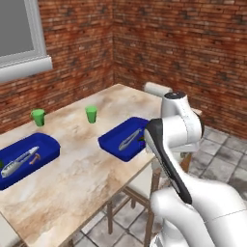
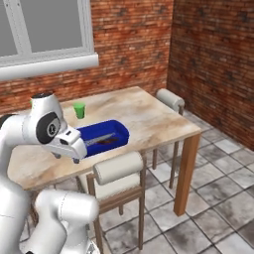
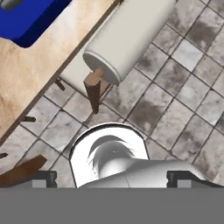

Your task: Gather the mushroom and lime from the fridge and place them on a tray on the dining counter. Then gather the chicken drumstick and fish from the fridge and place them on the other tray.

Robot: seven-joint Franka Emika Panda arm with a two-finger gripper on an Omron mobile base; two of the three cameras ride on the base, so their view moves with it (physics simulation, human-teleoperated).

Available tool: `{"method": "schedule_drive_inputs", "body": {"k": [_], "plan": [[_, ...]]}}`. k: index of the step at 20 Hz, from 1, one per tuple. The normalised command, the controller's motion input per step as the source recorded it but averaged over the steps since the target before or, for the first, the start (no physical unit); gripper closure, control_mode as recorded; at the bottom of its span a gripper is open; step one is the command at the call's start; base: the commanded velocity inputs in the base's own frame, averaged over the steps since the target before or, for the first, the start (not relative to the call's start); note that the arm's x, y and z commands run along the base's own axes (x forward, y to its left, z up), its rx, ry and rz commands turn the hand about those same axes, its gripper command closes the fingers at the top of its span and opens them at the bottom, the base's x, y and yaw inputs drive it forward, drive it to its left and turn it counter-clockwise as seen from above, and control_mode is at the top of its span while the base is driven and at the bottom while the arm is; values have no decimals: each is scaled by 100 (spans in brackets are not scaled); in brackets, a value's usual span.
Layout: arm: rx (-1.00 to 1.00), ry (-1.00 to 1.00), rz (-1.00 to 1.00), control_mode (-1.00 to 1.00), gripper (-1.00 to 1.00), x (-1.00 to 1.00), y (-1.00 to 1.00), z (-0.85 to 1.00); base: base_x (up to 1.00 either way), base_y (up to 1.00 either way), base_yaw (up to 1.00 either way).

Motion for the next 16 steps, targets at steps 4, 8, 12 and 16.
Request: {"method": "schedule_drive_inputs", "body": {"k": [4, 8, 12, 16], "plan": [[0, 0, 0, 100, -100, 0, 0, 0, -100, 0, 19], [0, 0, 0, 100, -100, 0, 0, 0, -71, 26, 60], [0, 0, 0, 100, -100, 0, 0, 0, -31, 45, 90], [0, 0, 0, 100, -100, 0, 0, 0, -4, 40, 92]]}}
